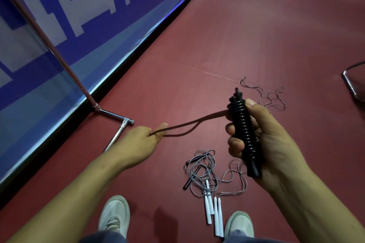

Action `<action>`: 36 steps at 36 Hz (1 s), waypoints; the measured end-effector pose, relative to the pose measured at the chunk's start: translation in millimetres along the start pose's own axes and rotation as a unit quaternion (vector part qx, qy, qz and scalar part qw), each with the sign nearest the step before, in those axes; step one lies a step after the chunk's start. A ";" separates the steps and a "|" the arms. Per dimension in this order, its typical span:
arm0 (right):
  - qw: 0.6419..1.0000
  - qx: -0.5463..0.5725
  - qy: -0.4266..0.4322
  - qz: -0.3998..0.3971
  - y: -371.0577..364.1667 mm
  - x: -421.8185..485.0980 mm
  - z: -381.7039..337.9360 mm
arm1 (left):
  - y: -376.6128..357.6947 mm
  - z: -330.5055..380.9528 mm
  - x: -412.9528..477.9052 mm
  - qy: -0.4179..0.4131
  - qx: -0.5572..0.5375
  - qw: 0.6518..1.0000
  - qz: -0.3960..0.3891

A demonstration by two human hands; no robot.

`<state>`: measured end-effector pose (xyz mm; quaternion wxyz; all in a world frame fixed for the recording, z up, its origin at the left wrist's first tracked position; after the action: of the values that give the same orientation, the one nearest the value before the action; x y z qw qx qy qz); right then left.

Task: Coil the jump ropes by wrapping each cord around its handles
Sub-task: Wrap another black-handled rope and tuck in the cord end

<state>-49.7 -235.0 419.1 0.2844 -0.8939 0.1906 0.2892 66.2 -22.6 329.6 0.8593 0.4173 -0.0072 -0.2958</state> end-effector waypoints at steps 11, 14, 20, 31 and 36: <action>0.999 -0.009 0.012 0.048 19.0 5.4 -6.2 | -3.5 3.1 -1.9 -0.107 -0.264 0.957 -0.055; 0.998 -0.001 0.020 0.063 26.0 5.9 -11.1 | -0.5 7.4 -5.5 -0.119 -0.422 0.896 -0.064; 0.996 -0.024 0.037 0.071 28.7 3.9 -9.5 | 14.1 7.3 -5.4 -0.031 -0.527 0.847 0.061; 0.994 -0.062 0.053 0.069 12.5 1.6 4.3 | 8.0 5.2 2.1 0.064 -0.302 0.934 0.180; 0.994 -0.078 0.054 0.063 7.1 2.1 10.2 | 10.0 35.4 -3.9 -0.122 -0.117 0.962 0.216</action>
<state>-55.9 -234.5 408.2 0.1847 -0.9139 0.2380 0.2721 58.8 -41.1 360.8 0.9381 0.2631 -0.1673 -0.1509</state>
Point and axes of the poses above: each hand's wrist, its own x-axis towards the middle knuckle, its own y-axis out of the back of the hand, z = x × y, the point moved 3 cm from there along x, towards the middle knuckle, and after that the axes turned 15 degrees about -y, right-handed, at the moved point
